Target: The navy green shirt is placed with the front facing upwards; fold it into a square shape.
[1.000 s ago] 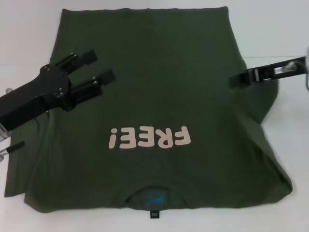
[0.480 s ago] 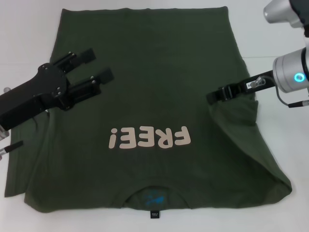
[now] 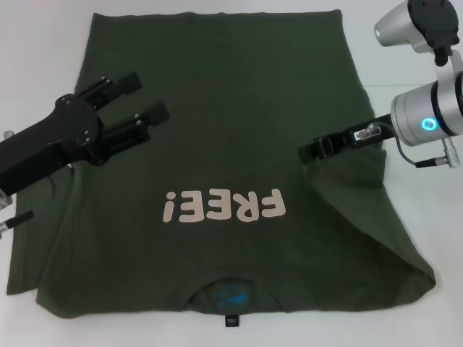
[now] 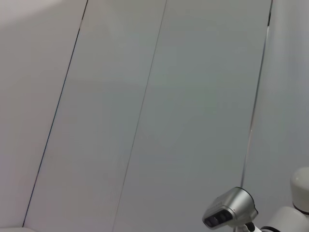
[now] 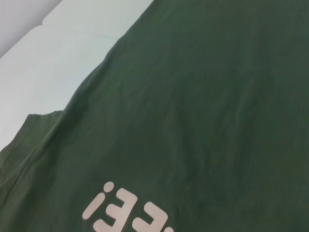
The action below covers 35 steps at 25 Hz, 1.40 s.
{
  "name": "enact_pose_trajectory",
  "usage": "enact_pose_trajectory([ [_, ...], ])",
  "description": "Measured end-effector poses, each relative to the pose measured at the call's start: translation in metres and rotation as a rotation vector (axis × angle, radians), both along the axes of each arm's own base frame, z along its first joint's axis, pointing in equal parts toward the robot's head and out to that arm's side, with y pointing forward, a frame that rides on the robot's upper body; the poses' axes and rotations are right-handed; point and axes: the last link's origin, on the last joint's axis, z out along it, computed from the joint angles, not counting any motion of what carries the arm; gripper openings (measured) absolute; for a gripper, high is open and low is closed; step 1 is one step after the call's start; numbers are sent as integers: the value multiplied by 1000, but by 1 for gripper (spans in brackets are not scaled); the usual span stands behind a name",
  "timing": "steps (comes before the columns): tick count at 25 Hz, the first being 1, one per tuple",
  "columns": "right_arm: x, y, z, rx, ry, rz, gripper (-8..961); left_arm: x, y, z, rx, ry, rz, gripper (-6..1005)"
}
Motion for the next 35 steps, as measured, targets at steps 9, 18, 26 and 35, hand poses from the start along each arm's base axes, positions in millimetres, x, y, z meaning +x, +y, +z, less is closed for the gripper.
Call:
enact_pose_trajectory([
  [9, 1, 2, -13, 7, 1, -20, 7, -2, -1, -1, -1, -1, 6, 860],
  [18, -2, 4, -12, 21, 18, -10, 173, -5, -3, 1, 8, -8, 22, 859],
  [26, -3, -3, 12, 96, 147, 183, 525, -8, -1, 3, 11, -21, 53, 859],
  [35, 33, -49, 34, 289, 276, 522, 806, -28, 4, 8, -8, -37, 218, 859],
])
